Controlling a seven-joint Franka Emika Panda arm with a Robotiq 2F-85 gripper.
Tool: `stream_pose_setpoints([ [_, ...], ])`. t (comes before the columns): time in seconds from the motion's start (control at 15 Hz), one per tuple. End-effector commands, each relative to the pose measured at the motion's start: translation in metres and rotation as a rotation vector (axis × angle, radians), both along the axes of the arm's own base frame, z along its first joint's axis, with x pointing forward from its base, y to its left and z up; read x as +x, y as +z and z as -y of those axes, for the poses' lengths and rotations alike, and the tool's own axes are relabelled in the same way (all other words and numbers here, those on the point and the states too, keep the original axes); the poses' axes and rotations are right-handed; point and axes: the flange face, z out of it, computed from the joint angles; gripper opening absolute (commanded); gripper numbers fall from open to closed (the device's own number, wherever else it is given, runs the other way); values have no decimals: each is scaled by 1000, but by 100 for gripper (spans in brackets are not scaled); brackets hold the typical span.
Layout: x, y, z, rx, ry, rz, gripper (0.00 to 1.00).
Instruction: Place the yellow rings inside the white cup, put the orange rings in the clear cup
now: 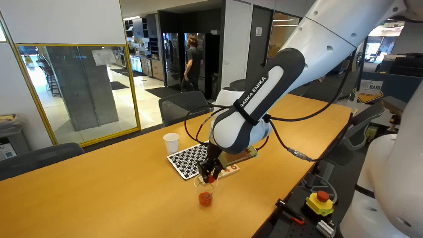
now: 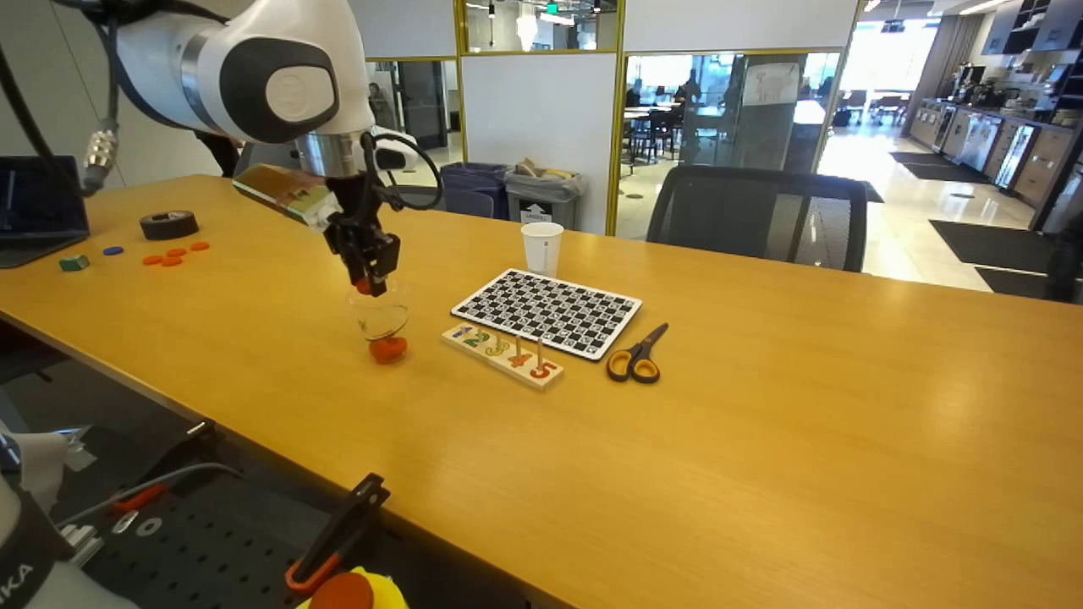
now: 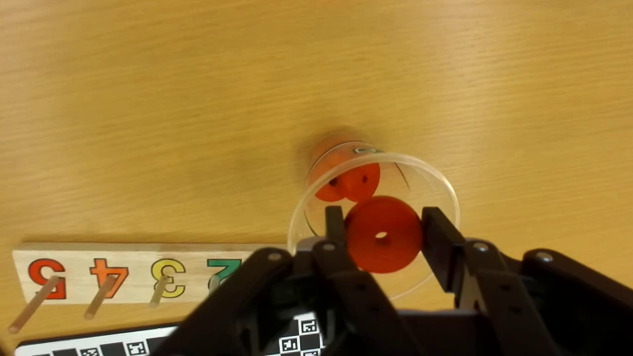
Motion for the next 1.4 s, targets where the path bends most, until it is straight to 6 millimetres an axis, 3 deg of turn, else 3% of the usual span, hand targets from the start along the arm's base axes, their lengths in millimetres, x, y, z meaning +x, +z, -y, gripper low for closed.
stream_pose_setpoints([
  [0.0, 13, -2, 1, -9, -25, 36, 69],
  [0.13, 16, -5, 6, -20, -38, 41, 76],
  [0.33, 16, -4, 13, -44, -56, 49, 100],
  [0.53, 8, 14, 19, -93, -55, 29, 100],
  [0.87, -31, 70, 17, -189, -32, -37, 99],
  [1.33, -92, 169, 19, -185, -85, -56, 100],
])
